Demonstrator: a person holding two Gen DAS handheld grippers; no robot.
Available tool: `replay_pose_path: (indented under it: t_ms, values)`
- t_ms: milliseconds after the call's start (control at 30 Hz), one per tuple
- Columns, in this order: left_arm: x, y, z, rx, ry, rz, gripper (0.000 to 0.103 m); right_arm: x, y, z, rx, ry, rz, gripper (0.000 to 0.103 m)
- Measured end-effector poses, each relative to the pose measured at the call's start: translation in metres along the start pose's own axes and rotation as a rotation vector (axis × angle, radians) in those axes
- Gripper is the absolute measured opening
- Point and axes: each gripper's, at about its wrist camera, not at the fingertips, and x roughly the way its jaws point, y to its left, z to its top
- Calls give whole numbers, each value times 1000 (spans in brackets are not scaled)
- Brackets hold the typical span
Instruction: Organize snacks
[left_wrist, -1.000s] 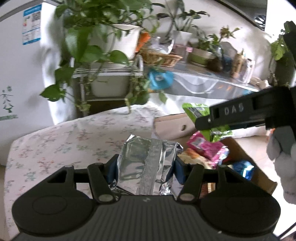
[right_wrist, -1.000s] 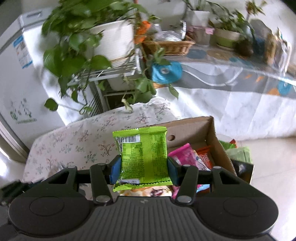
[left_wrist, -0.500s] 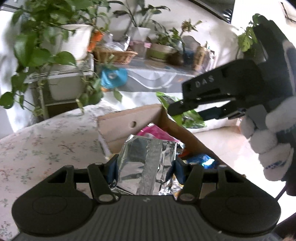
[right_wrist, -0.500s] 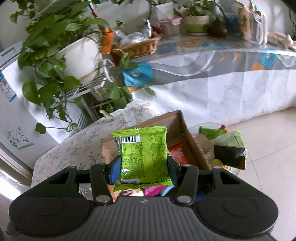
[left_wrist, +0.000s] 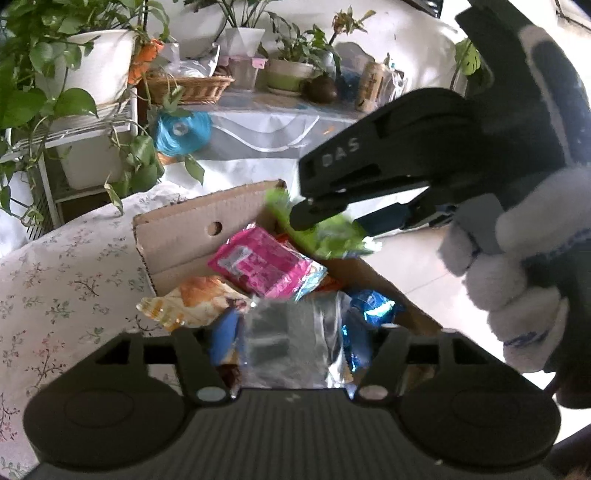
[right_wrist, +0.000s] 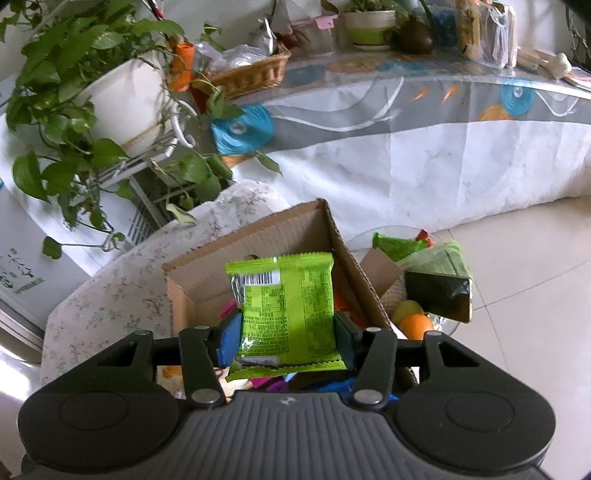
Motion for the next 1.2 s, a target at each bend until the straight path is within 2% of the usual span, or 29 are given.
replay_pose_path:
  t_ms: [33, 67, 167, 333, 867, 1200]
  values:
    - [0, -1, 0, -3, 6, 8, 84, 2, -1, 0, 1, 9, -7, 69]
    - [-1, -2, 1, -8, 10, 17, 89, 2, -1, 0, 5, 12, -10, 75]
    - [1, -1, 3, -33, 52, 47, 94, 1, -4, 0, 24, 12, -13, 85]
    - [-2, 3, 3, -48, 83, 69, 95, 2, -4, 0, 27, 15, -26, 86]
    - [-11, 15, 6, -72, 113, 142, 97, -1, 2, 0, 17, 14, -69, 92]
    - [-18, 31, 13, -121, 120, 211, 97, -9, 4, 0, 14, 7, -131, 96]
